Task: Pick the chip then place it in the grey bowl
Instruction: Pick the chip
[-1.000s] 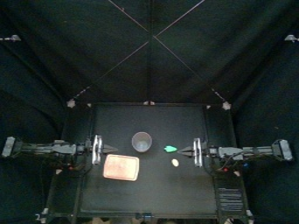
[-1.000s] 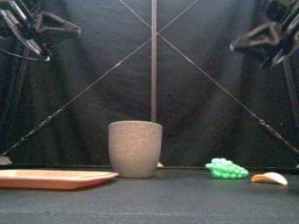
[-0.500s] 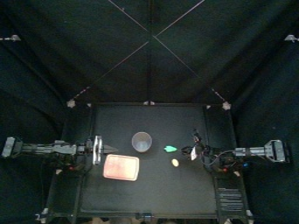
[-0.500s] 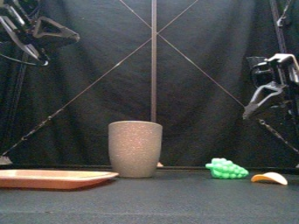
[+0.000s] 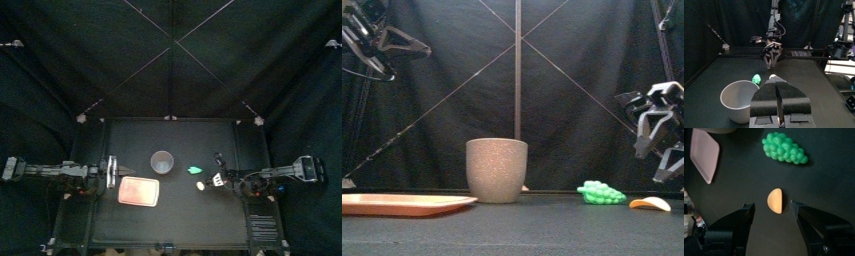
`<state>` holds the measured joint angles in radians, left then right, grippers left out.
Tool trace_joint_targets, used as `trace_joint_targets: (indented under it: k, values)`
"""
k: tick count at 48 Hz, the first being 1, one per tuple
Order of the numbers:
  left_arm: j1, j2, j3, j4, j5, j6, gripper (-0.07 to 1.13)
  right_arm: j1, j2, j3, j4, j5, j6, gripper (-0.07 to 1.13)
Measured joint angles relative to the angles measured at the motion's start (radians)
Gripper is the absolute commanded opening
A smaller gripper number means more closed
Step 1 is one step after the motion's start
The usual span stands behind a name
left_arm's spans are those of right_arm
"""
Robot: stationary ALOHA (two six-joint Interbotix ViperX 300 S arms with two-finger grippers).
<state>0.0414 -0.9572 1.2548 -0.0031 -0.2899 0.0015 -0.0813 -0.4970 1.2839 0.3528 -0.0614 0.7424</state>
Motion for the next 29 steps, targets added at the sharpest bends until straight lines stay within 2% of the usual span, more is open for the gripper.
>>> trace_joint_targets:
  k: [14,29]
  values:
    - [0.003,0.0,0.023,0.0,0.0,0.0,0.01,0.011,0.183,-0.054,0.002,0.008,0.0,0.92]
    - [0.008,0.002,0.038,0.002,0.0,0.0,0.01,0.057,0.273,-0.124,0.008,0.008,0.002,0.91]
